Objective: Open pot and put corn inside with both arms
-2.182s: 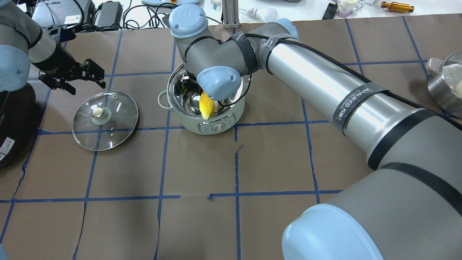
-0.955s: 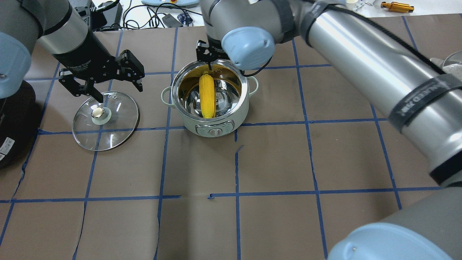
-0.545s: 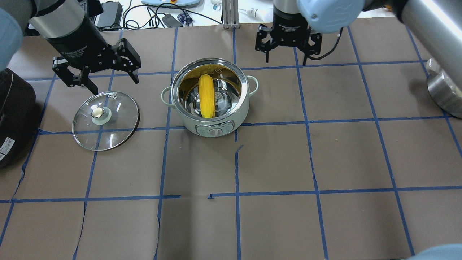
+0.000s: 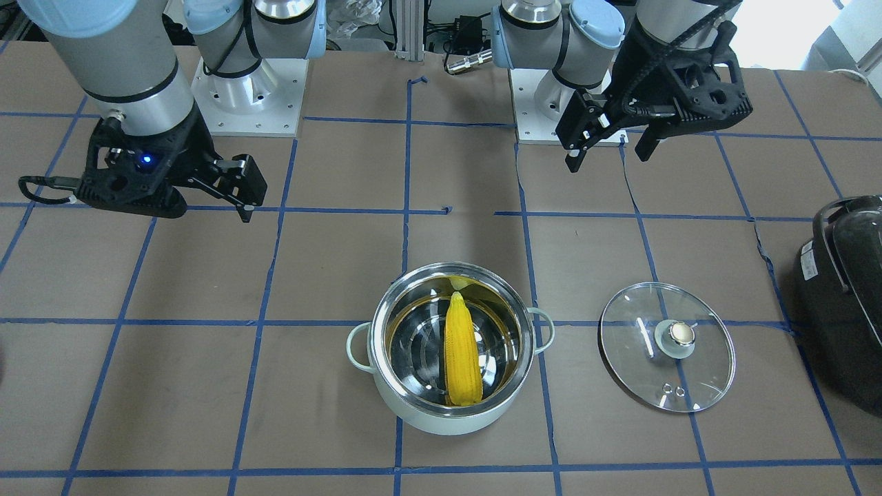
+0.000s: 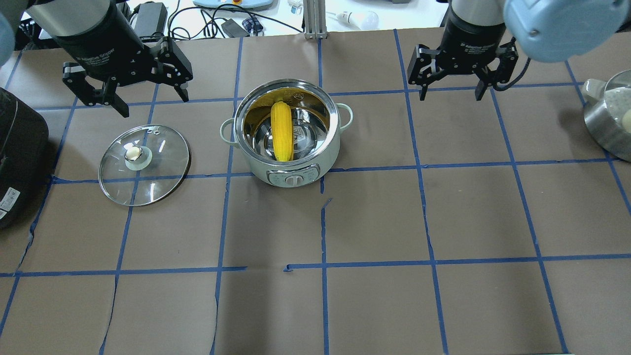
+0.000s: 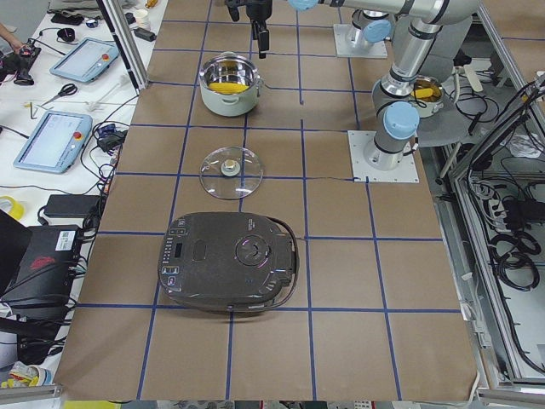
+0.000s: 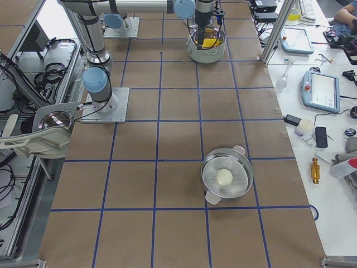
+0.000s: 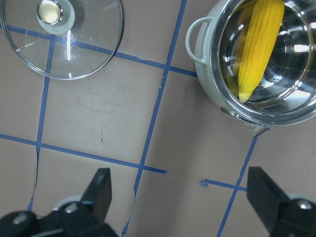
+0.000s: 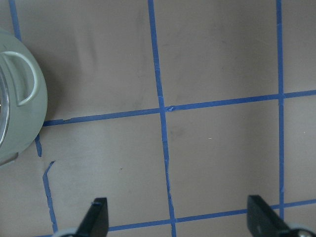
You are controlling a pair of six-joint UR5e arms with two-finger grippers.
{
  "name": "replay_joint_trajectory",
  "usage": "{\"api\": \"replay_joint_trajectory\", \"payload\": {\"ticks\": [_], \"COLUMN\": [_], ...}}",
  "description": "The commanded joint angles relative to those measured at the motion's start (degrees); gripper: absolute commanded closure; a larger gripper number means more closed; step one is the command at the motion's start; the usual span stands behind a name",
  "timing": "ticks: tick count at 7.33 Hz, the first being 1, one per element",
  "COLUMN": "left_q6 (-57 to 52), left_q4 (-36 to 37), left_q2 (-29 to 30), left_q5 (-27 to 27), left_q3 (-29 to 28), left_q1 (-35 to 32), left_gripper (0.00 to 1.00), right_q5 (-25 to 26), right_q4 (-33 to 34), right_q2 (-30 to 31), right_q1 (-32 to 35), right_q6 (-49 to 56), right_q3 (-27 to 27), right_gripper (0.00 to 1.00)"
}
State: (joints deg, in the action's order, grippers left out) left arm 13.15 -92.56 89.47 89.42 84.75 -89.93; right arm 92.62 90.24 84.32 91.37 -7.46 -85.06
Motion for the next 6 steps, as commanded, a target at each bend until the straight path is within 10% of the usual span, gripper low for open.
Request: {"api": "replay_joint_trajectory", "payload": {"ticks": [1,6], "left_q6": [-1.11,-9.36], "left_q4": [1.76,2.47], "left_q2": [0.53,-0.26], "left_q5": [0.06,0.41], "left_q3": [0.24,0.07], "left_q1": [0.01,0.01], "left_gripper": [0.01,0.0], "right_q5": [-0.51,-1.13], "right_q4": [-0.32,-3.4], "right_q2": [2.24,3.65], "right_q1": [-1.81,-1.98], "right_q6": [0.6,0.6], "right_q3": [-0.72,0.24], "right_gripper": [0.0,0.0]}}
